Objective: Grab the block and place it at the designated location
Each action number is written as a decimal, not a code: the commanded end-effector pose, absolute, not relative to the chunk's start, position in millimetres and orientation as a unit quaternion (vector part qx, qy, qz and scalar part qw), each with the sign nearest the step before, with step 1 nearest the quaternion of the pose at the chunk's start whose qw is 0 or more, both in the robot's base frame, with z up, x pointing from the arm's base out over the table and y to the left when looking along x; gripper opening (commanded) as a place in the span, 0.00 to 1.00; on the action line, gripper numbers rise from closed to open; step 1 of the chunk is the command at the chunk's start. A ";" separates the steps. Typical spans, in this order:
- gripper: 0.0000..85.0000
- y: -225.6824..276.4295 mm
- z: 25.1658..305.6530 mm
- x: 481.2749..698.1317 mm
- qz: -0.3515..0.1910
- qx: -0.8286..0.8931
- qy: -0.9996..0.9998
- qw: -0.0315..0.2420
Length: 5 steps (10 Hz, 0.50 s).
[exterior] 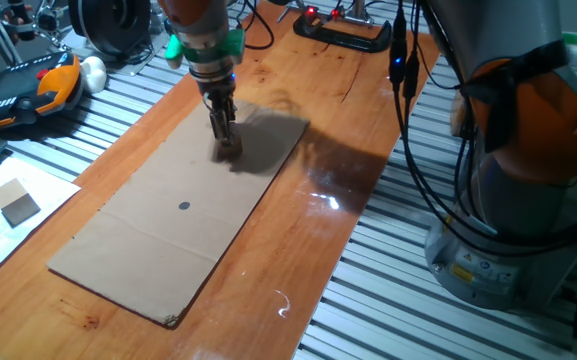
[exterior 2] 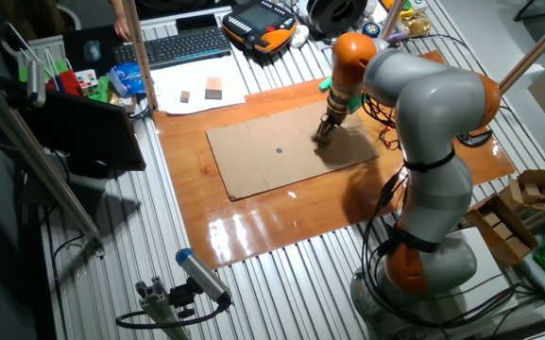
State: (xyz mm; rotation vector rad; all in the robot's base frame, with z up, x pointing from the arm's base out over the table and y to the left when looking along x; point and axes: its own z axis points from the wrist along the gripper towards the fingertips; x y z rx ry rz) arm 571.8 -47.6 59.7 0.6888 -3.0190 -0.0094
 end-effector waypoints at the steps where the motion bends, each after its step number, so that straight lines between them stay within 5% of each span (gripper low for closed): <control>1: 0.96 -47.5 59.4 571.7 -0.004 0.222 -0.975 0.022; 5: 0.58 -45.2 61.3 572.7 -0.009 0.222 -0.975 0.023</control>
